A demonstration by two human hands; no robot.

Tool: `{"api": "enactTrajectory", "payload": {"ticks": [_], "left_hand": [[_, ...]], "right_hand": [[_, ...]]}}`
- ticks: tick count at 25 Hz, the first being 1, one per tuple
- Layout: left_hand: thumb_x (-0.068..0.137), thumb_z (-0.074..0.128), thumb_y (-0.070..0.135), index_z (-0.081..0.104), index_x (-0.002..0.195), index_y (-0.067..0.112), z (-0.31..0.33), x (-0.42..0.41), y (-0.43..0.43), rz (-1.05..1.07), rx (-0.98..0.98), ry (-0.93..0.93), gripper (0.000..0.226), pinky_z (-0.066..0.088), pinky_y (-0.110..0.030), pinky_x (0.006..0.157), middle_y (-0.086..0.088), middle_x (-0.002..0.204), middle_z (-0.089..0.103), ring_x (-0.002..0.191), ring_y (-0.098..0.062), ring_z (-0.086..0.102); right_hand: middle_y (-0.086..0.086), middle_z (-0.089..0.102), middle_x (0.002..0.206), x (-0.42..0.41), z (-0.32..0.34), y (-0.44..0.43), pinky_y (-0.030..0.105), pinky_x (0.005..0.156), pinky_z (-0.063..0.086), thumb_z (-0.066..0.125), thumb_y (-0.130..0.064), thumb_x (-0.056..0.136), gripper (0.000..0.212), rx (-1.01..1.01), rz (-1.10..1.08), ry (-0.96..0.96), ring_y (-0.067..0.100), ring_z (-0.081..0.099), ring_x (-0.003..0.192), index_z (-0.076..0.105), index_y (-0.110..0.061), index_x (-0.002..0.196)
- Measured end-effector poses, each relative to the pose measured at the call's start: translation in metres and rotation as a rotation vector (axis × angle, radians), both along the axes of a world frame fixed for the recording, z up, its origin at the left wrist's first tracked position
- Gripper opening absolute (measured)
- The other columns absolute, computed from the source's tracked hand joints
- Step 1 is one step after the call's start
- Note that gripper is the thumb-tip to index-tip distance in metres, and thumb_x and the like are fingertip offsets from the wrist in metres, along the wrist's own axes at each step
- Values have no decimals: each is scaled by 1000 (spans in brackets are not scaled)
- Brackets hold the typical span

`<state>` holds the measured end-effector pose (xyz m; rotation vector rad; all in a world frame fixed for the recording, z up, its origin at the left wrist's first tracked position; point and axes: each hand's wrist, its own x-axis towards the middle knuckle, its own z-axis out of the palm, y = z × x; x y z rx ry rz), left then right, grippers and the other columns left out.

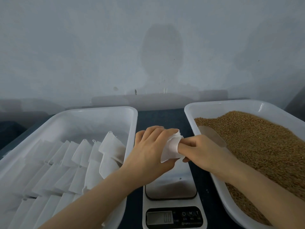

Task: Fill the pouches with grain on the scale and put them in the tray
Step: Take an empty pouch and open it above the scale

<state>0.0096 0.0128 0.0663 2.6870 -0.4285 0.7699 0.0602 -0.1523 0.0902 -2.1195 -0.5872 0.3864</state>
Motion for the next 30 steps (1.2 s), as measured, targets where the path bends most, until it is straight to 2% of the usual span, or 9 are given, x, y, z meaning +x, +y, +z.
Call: {"api": "enactTrajectory", "payload": {"ticks": [5,8,11,13,16,19,21,23,30], "left_hand": [[81,70,36,46,127,29,-1,4,2,64,-150,181,53,28,-24,100,17,121,50,113,-2,40],[81,71,32,45,126,31,2,6,3,90,-310,283,52,38,-24,94,21,112,49,103,-1,46],[80,73,26,42,128,31,3,6,4,81,-418,357,57,46,-23,89,17,117,52,106,-6,53],[82,71,25,40,128,33,3,5,5,56,-435,381,56,45,-14,84,17,119,52,105,-7,53],[84,68,26,38,125,38,4,5,7,41,-434,413,53,39,-8,74,18,117,50,101,-6,51],[84,69,29,39,126,37,5,4,7,35,-439,451,53,42,-13,76,17,117,50,100,-7,52],[82,71,37,40,127,38,6,4,5,34,-441,485,55,49,-21,85,17,119,51,102,-9,54],[79,73,43,41,129,37,7,5,4,43,-459,522,60,53,-32,92,15,122,52,105,-12,55],[77,73,45,39,132,34,10,4,3,44,-450,572,65,51,-36,96,12,125,52,109,-13,54]], "right_hand": [[-18,66,70,-6,6,1,12,63,48,30,-73,73,48,50,16,-64,-6,64,73,62,-38,82],[-5,69,74,-6,9,-1,22,65,50,24,-75,70,61,11,65,-145,8,65,73,66,-31,80],[-24,60,64,-11,12,-1,12,58,39,30,-64,82,36,28,141,-179,-7,56,63,55,-41,69],[-27,64,85,-10,12,-1,11,68,41,30,-63,82,38,39,138,-202,-9,58,80,62,-42,86],[-22,65,94,8,13,-13,14,72,45,42,-53,90,34,93,-166,-368,-6,59,84,68,-36,104],[-4,64,81,35,8,-41,21,60,48,48,-27,97,23,-305,-479,-515,8,60,69,68,-16,95],[3,59,79,46,-2,-52,29,64,51,46,-24,97,22,-795,-481,-320,18,59,70,62,-11,91],[2,54,80,49,-14,-55,30,71,51,49,-22,95,19,-1034,-424,-167,18,57,75,61,-12,106],[1,53,80,53,-23,-59,28,68,49,52,-27,94,24,-981,-411,-173,18,56,74,59,-10,110]]}}
